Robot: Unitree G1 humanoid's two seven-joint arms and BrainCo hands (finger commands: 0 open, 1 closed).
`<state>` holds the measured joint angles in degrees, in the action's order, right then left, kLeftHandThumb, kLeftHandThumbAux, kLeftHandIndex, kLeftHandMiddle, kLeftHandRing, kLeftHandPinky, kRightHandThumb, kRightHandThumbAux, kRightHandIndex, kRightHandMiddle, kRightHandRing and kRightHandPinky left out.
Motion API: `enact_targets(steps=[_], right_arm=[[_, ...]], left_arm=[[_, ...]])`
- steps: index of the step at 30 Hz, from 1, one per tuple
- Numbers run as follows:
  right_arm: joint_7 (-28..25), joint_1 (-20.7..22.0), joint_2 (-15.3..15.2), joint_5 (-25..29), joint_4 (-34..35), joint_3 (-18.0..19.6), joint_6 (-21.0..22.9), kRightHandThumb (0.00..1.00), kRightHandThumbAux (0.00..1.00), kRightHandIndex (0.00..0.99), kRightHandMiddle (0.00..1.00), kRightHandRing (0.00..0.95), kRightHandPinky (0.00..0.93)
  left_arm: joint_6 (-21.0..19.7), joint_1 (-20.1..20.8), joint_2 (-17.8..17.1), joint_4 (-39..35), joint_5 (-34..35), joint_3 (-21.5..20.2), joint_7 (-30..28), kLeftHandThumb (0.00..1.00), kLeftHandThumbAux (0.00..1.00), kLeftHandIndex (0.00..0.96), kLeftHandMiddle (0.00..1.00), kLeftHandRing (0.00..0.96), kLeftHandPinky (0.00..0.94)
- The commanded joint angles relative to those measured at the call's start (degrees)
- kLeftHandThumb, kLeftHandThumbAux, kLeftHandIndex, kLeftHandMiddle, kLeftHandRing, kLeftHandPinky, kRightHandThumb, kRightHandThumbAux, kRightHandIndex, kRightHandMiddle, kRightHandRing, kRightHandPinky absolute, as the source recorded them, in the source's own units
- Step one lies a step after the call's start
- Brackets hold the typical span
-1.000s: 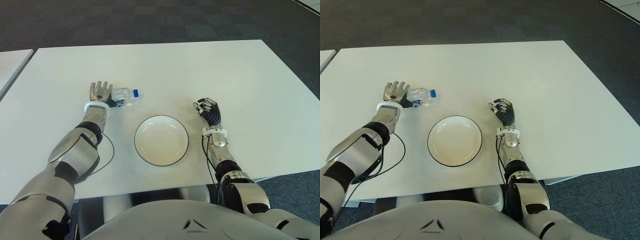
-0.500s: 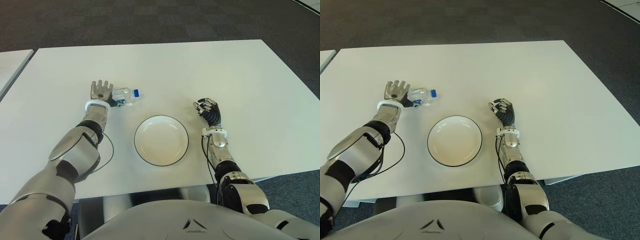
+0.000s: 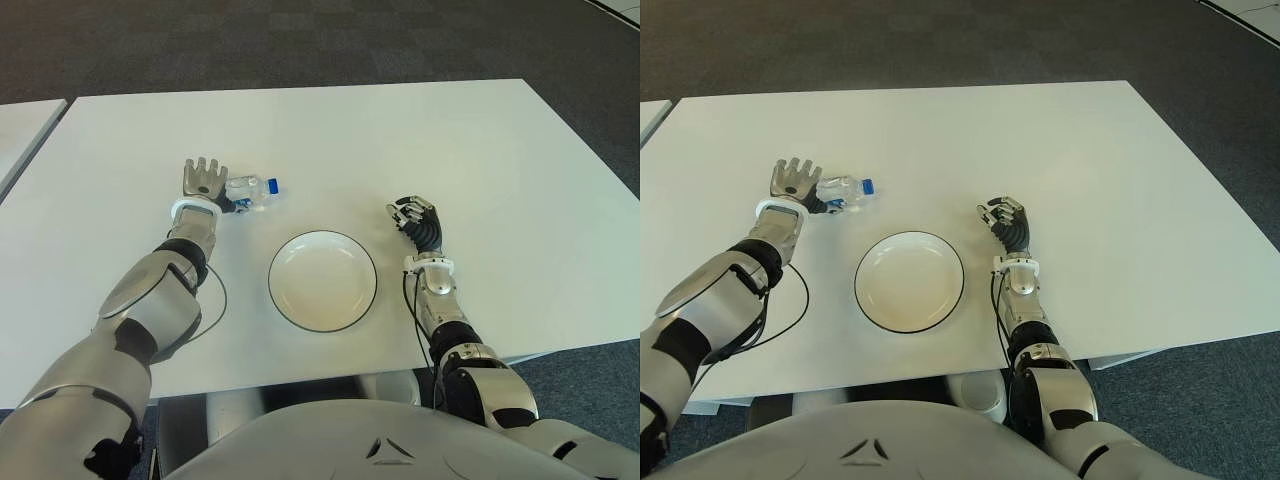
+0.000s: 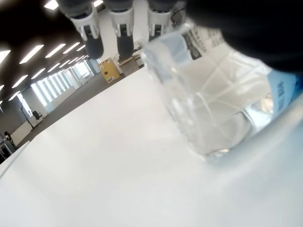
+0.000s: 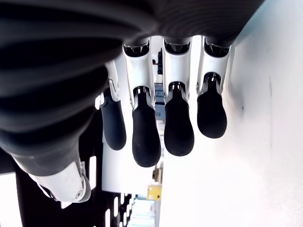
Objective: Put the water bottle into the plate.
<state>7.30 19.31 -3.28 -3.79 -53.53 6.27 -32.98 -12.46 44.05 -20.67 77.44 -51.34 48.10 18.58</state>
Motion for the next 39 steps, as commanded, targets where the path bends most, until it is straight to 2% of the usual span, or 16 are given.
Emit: enact_targets(steps=[1,2,5,8,9,13,25,39], right_arm=[[-0.1,-0.9,0.3,1.2,-0.9,0.5,1.3,0.709,0.727,0.438,0.687,0.678,0.68],[0.0,-0.9,0.3,1.2,-0.9,0.5,1.3,0.709,0.727,0.438,0.687,0.678,0.678],[0.2,-0.8,0.3,1.0,-0.9,0.5,1.4,0.709,0.727,0.438,0.685,0.676,0.674],[0.2,-0.8,0.2,1.1,-0.9,0.6,1.3,0.709,0.727,0.438,0.683,0.674,0.671],[0.2,-0.8,0.2,1.1,-1.0,0.7,1.3,0.709,0.727,0.438,0.682,0.673,0.671],[0.0,-0.7,0.3,1.4,-1.1,0.9,1.1,0.71,0.727,0.438,0.682,0.672,0.67],[-0.2,-0.4,0.3,1.9,-1.7,1.2,0.8,0.711,0.727,0.438,0.68,0.665,0.657],[0.2,-0.2,0.3,1.6,-2.3,1.3,-0.2,0.711,0.727,0.438,0.682,0.67,0.666]], left_arm=[[2.0,-3.7,1.3,1.5,0.4,-0.8,-1.2,0.885,0.61,0.149,0.381,0.302,0.297],[2.0,-3.7,1.3,1.4,0.7,-1.2,-0.6,0.927,0.617,0.221,0.425,0.351,0.366],[2.7,-4.7,1.5,1.4,1.7,-2.7,2.3,0.945,0.638,0.322,0.502,0.454,0.476],[3.9,-4.8,1.8,1.1,4.1,-5.6,4.5,0.953,0.64,0.375,0.543,0.516,0.557],[4.2,-4.8,1.9,1.0,4.7,-6.4,4.9,0.953,0.642,0.389,0.527,0.515,0.606],[5.6,-4.9,2.1,1.0,7.0,-9.1,5.1,0.953,0.645,0.404,0.518,0.514,0.672],[8.0,-4.4,2.0,0.8,10.3,-13.8,2.9,0.95,0.651,0.395,0.509,0.508,0.711],[10.5,-4.9,1.6,0.1,14.2,-18.8,5.6,0.949,0.652,0.391,0.504,0.512,0.729]])
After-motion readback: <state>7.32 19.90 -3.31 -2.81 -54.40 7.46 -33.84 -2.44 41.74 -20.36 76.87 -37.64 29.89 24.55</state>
